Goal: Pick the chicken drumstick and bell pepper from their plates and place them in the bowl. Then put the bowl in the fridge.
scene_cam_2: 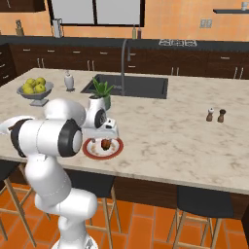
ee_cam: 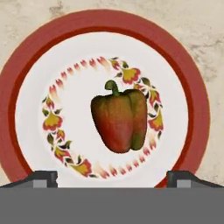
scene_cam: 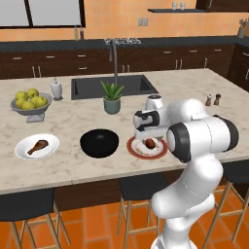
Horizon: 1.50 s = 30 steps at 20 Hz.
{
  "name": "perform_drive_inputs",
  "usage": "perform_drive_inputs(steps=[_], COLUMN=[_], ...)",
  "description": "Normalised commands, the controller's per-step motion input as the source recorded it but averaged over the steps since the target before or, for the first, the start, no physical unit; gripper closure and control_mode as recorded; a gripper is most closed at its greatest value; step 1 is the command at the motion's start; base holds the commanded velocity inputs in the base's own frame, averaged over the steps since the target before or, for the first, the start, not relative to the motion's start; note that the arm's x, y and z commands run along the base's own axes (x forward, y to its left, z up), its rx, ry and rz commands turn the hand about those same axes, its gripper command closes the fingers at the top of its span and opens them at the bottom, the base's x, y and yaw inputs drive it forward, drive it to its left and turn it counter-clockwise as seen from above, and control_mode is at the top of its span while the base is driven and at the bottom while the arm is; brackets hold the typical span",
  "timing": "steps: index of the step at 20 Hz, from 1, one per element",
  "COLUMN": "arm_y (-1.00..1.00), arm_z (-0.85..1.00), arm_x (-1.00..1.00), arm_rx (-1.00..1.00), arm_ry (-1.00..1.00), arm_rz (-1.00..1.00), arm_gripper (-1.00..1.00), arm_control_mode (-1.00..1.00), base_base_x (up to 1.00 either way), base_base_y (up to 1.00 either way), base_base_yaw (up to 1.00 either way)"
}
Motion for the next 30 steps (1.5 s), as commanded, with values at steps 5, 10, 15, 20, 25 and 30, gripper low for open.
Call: perform_drive_inputs(steps=[5,10,15,20,25,30], arm_y=[0.00,-0.01,0.00,0.05,0.61,0.83], arm_z=[-0.49,-0.41,-0.09,0.06,0.87,1.00], arm_x=[0.24,0.28,0.08,-0.05,-0.15,0.07], arm_rx=[-0.01,-0.04,-0.01,0.00,0.00,0.00], arm_ry=[0.01,0.00,0.00,0.00,-0.05,-0.01], arm_rz=[0.00,0.00,0.00,0.00,0.00,-0.01], arm_gripper=[-1.00,-1.00,1.00,1.00,1.00,1.00], arm_control_mode=[-1.00,-1.00,-1.00,-1.00,-1.00,-1.00], base_base_x=[0.00,0.00,0.00,0.00,0.00,0.00], base_base_y=[0.00,0.00,0.00,0.00,0.00,0.00], base_base_yaw=[0.00,0.00,0.00,0.00,0.00,0.00])
